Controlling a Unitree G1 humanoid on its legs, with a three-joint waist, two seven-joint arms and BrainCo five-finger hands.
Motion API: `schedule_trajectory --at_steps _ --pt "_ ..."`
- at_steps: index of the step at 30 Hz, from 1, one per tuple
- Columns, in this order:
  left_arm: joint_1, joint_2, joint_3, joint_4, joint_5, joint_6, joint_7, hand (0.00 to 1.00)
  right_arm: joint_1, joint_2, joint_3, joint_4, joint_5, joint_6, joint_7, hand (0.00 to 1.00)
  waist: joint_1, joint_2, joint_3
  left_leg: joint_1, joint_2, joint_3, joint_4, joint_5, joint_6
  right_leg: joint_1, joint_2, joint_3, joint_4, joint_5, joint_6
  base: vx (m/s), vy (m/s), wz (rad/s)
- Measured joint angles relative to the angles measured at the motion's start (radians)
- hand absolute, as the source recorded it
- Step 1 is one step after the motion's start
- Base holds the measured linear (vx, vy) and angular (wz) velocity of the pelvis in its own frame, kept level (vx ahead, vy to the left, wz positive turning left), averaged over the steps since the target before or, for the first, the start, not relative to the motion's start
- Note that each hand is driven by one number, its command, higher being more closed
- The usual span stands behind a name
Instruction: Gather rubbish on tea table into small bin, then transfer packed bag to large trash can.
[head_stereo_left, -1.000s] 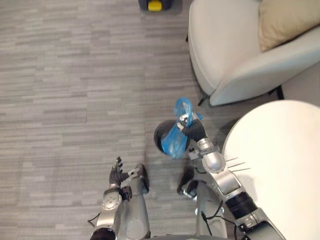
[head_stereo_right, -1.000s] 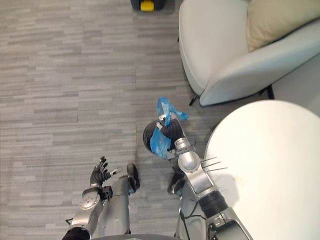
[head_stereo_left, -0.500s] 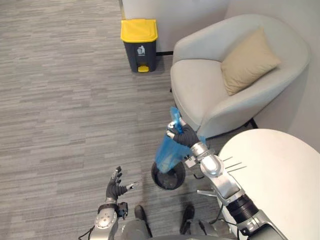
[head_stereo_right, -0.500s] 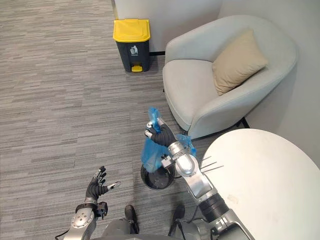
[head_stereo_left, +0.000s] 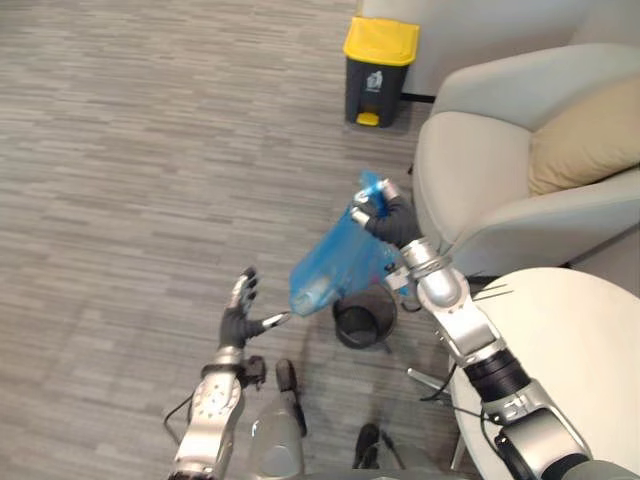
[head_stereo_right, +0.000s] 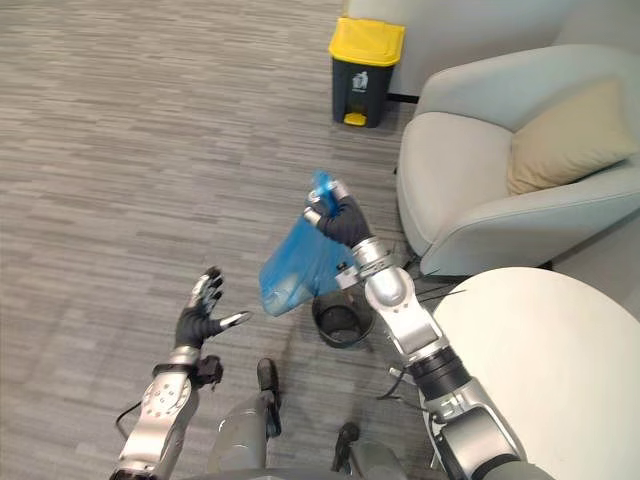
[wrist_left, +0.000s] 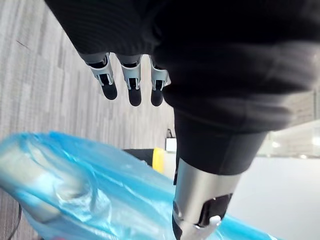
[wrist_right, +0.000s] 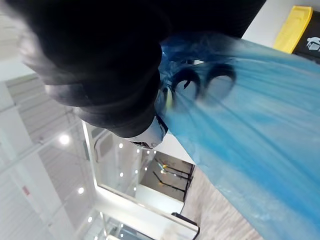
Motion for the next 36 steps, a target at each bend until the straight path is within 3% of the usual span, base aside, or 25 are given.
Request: schedule_trajectory --at_steps 1,3,5,7,13,20,24,31,36 --pt "-0.031 -0.001 -0.031 -0.006 0.005 -0.006 -0.009 0.0 0.001 -0.005 -0.023 -0.011 0.006 -0.001 0.0 1.0 -0.039 0.013 -0.008 0.086 0.0 0.025 0.059 -0.116 -0.033 0.004 -0.014 -0.026 -0.021 0.023 0.011 -0.09 0.074 0.47" --pt "-0.089 -0.001 -0.057 -0.005 0.03 -0.009 -0.006 0.0 0.003 -0.008 -0.06 -0.016 0.011 -0.001 0.0 1.0 -0.069 0.018 -0.011 0.152 -0.02 0.036 -0.072 -0.152 -0.07 0.004 -0.021 -0.066 -0.043 0.047 0.023 -0.11 0.145 0.7" --pt "-0.14 0.004 -0.085 0.003 0.068 -0.009 0.0 0.0 0.02 0.003 -0.085 -0.019 0.011 -0.001 0.001 1.0 -0.073 -0.013 -0.027 0.178 -0.091 0.021 -0.232 -0.071 -0.065 0.001 -0.046 -0.087 -0.092 0.088 0.036 -0.09 0.137 0.63" --pt "-0.16 -0.002 -0.115 0.003 0.115 -0.01 0.016 0.0 0.033 0.023 -0.084 -0.023 0.011 0.001 0.004 1.0 -0.067 -0.02 -0.047 0.215 -0.152 0.002 -0.37 0.011 -0.046 0.019 -0.065 -0.111 -0.154 0.127 0.054 -0.03 0.112 0.46" --pt "-0.159 -0.01 -0.127 0.027 0.188 0.003 0.038 0.0 0.033 0.082 -0.029 -0.023 0.043 0.02 0.021 1.0 -0.067 -0.021 -0.085 0.273 -0.187 0.001 -0.467 0.061 -0.03 0.057 -0.067 -0.088 -0.205 0.171 0.067 -0.04 0.079 0.04" --pt "-0.181 -0.046 -0.239 0.123 0.207 0.024 0.033 0.0 0.025 0.106 0.072 -0.03 0.078 0.023 0.05 1.0 -0.072 -0.028 -0.097 0.321 -0.196 0.013 -0.541 0.096 -0.025 0.083 -0.052 -0.057 -0.254 0.207 0.065 -0.07 0.022 -0.1" --pt "-0.224 -0.05 -0.241 0.177 0.227 0.028 0.046 0.0 0.025 0.102 0.103 -0.03 0.087 0.028 0.053 1.0 -0.073 -0.031 -0.115 0.32 -0.191 0.017 -0.542 0.103 -0.028 0.085 -0.045 -0.05 -0.269 0.221 0.059 -0.04 -0.002 -0.06" --pt "-0.274 -0.085 -0.232 0.272 0.303 0.051 0.146 0.0 0.025 0.101 0.149 -0.048 0.108 0.048 0.068 1.0 -0.069 -0.04 -0.128 0.319 -0.172 0.012 -0.542 0.12 -0.04 0.086 -0.025 -0.043 -0.274 0.228 0.051 0.0 0.0 0.0" --pt "-0.281 -0.11 -0.211 0.317 0.337 0.064 0.169 0.0 0.025 0.105 0.153 -0.043 0.108 0.064 0.062 1.0 -0.064 -0.042 -0.129 0.318 -0.163 0.006 -0.543 0.131 -0.046 0.088 -0.015 -0.045 -0.275 0.231 0.047 0.0 0.0 0.0"
